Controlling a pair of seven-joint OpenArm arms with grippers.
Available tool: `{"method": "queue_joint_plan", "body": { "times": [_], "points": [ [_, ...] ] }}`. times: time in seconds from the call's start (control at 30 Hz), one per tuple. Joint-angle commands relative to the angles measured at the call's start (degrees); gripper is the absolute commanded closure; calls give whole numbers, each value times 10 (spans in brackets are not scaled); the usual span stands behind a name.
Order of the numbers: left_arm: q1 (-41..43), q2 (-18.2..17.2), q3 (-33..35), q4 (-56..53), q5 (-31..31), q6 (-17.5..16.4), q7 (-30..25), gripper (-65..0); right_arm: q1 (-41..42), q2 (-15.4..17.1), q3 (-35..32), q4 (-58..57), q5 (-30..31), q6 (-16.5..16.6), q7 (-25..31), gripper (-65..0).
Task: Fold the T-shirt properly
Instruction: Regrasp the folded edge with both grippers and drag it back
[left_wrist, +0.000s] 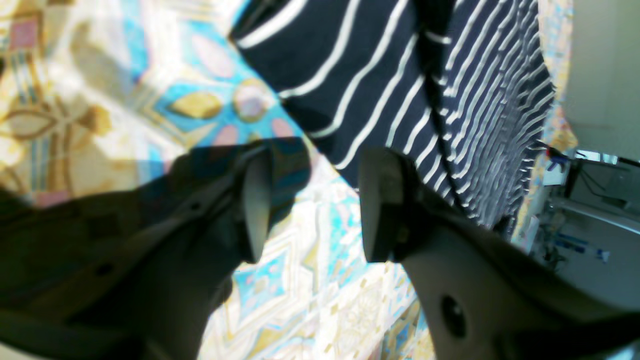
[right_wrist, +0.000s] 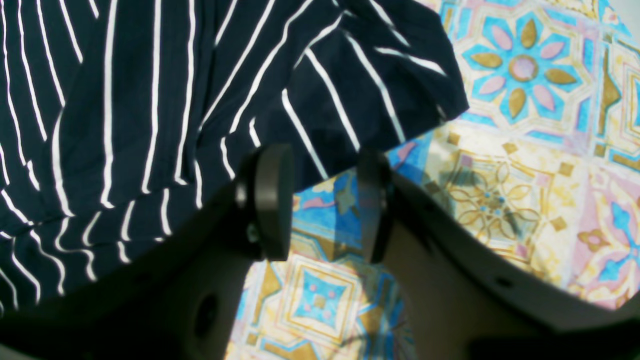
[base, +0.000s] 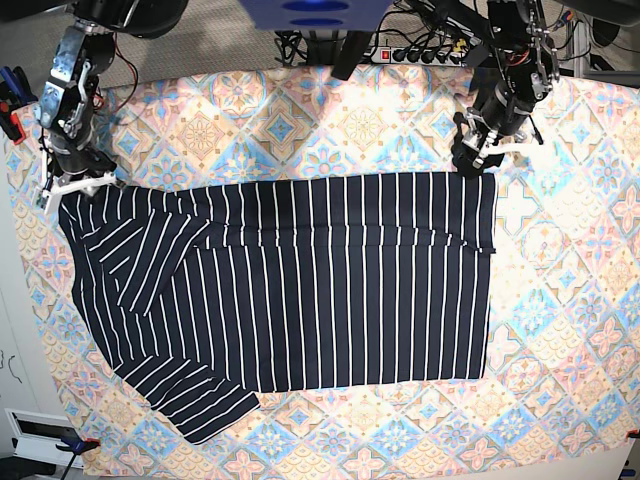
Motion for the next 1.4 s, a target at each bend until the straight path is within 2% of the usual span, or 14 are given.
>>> {"method": "queue_joint_plan", "body": {
  "times": [0.0,0.43,0.5,0.57,0.67,0.7,0.77,0.9,0.97,1.37],
  "points": [
    [-7,-4,-2,-3,-8,-6,-5,-282,4,8,3,11,3,2,12,-211],
    [-102,-2,2,-105,-7,-5,-5,-276,6,8,3,9,5,2,11,-211],
    [-108,-2,2,-105,-7,-5,-4,-231,6,8,3,6,6,2,11,-211],
    [-113,-2,2,-106,-7,-5,-3,-144,7,7,7,6,7,2,11,-223],
    [-113,-2,2,-106,-7,-5,-3,-7,8,4,7,5,16,2,11,-292],
    [-113,-2,2,-106,-7,-5,-3,0,8,4,7,2,31,1,11,-316],
    [-113,-2,2,-106,-7,-5,-3,0,16,4,8,-14,74,1,11,-347],
    [-112,-2,2,-106,-7,-5,-3,0,38,5,38,-76,167,1,14,-346],
    [-111,-2,2,-106,-7,-5,-3,0,49,5,55,-93,195,1,14,-346],
    [-110,-2,2,-106,-7,-5,-3,0,68,7,63,-130,209,2,14,-347]
  ]
}}
